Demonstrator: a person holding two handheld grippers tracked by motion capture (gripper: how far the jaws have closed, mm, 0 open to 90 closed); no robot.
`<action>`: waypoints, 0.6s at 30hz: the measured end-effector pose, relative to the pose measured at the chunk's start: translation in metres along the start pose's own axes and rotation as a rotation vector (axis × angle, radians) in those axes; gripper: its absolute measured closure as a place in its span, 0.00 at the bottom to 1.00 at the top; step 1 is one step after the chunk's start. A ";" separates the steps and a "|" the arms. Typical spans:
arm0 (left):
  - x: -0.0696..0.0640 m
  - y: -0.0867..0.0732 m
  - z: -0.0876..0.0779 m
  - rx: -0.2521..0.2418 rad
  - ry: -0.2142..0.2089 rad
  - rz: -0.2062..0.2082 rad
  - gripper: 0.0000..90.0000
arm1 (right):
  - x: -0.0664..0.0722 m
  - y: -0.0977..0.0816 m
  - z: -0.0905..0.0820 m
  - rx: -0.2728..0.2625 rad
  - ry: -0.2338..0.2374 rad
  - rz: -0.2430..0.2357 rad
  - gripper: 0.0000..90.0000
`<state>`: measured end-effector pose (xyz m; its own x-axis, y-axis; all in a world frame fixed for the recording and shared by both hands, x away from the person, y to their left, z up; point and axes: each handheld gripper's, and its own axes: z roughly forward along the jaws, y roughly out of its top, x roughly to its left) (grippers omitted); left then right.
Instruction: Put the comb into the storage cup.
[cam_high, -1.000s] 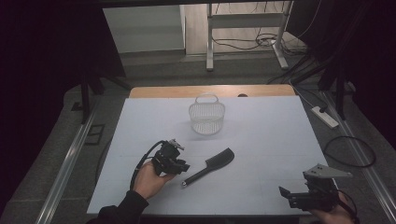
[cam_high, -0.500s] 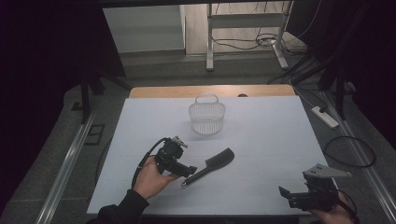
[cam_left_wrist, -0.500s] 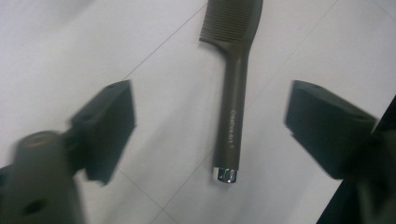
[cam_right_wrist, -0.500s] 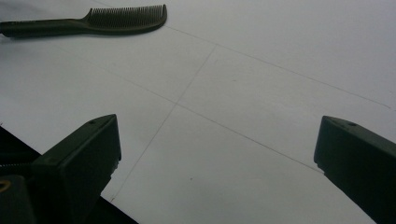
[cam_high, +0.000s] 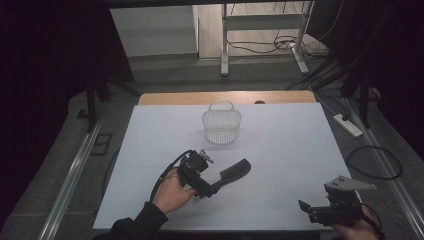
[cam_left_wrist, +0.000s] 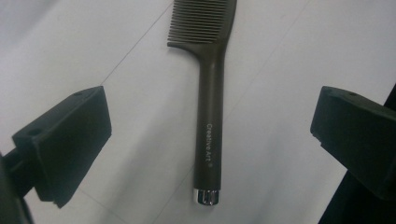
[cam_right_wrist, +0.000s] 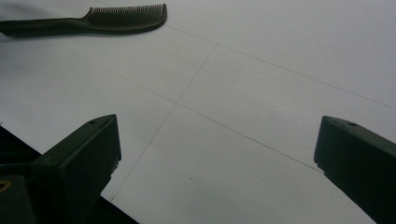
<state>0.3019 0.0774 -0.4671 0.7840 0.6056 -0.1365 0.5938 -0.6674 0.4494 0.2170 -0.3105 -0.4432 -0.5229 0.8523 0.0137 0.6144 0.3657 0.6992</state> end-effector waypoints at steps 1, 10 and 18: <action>0.000 0.000 0.000 0.000 0.000 0.000 0.00 | 0.000 0.000 0.000 0.000 0.000 0.000 0.01; -0.003 0.003 0.011 0.029 0.011 0.024 0.00 | 0.000 0.000 0.000 0.000 0.002 0.000 0.01; -0.006 0.000 0.023 0.066 0.024 0.027 0.00 | 0.000 0.000 0.000 0.001 0.003 0.001 0.01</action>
<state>0.3020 0.0637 -0.4867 0.7960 0.5964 -0.1033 0.5834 -0.7104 0.3937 0.2172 -0.3104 -0.4433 -0.5241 0.8515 0.0165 0.6152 0.3651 0.6987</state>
